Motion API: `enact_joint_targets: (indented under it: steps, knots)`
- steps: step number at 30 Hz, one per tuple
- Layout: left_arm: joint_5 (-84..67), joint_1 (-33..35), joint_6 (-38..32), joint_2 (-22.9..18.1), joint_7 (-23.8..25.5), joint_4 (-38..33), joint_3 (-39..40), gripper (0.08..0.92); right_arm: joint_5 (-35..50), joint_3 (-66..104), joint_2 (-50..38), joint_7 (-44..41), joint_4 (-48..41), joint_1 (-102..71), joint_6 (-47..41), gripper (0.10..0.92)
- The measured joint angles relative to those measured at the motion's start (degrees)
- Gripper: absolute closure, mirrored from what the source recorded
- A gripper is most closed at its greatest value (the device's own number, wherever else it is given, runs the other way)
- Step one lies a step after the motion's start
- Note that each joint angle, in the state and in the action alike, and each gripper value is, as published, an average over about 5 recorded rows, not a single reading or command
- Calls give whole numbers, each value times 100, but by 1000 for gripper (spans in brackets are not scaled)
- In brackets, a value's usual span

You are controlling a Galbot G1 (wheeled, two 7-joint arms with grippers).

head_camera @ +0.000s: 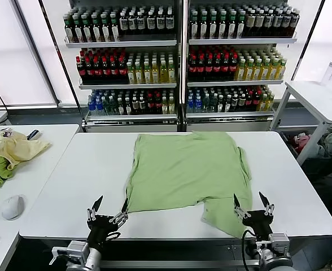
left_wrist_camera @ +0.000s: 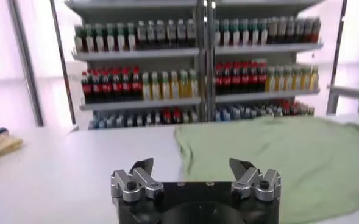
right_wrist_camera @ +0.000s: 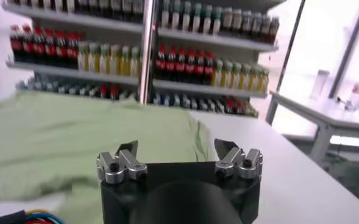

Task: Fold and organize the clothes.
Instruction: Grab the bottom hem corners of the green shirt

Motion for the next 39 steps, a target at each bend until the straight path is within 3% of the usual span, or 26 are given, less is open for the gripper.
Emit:
enact_joint_targets:
  steps: [17, 39]
  knots:
    - [-324, -615, 601, 73, -308, 703, 413, 181, -135, -250, 148, 80, -181, -231, -432, 207]
    - [-541, -904, 632, 77, -377, 1107, 745, 803, 451, -280, 103, 185, -243, -304, -618, 726]
